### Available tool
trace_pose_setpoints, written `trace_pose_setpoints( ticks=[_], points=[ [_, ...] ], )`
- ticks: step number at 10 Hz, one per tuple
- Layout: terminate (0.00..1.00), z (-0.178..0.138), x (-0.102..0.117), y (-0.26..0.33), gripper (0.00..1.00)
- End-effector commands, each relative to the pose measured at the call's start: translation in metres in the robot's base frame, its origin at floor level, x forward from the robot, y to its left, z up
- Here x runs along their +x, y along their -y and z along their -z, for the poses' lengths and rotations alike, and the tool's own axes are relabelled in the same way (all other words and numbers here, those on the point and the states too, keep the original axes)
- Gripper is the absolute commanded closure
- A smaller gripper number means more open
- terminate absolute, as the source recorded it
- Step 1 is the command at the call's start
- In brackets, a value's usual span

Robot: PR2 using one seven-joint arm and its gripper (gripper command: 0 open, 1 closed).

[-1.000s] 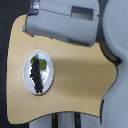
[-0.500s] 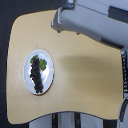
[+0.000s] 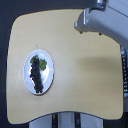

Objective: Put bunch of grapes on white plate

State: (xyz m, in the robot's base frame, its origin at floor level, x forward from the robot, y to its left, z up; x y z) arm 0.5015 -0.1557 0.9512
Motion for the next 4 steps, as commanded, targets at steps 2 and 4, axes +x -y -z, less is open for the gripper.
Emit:
trace_pose_setpoints(
  ticks=[2,4],
  points=[
    [0.00,0.000,-0.015,0.084,0.00],
    [1.00,0.008,-0.021,0.098,0.00]
  ],
)
